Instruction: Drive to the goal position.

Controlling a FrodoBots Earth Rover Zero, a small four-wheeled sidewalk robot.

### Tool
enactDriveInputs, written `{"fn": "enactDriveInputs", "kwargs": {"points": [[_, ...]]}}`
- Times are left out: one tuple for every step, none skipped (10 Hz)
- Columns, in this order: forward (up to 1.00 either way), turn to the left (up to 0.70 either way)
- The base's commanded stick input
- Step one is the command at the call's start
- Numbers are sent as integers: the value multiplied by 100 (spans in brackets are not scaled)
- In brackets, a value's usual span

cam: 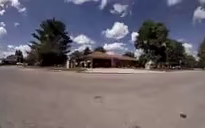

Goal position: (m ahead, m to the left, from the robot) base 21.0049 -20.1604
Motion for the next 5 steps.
{"fn": "enactDriveInputs", "kwargs": {"points": [[0, -85], [0, -85], [0, -85], [0, -85], [0, -85]]}}
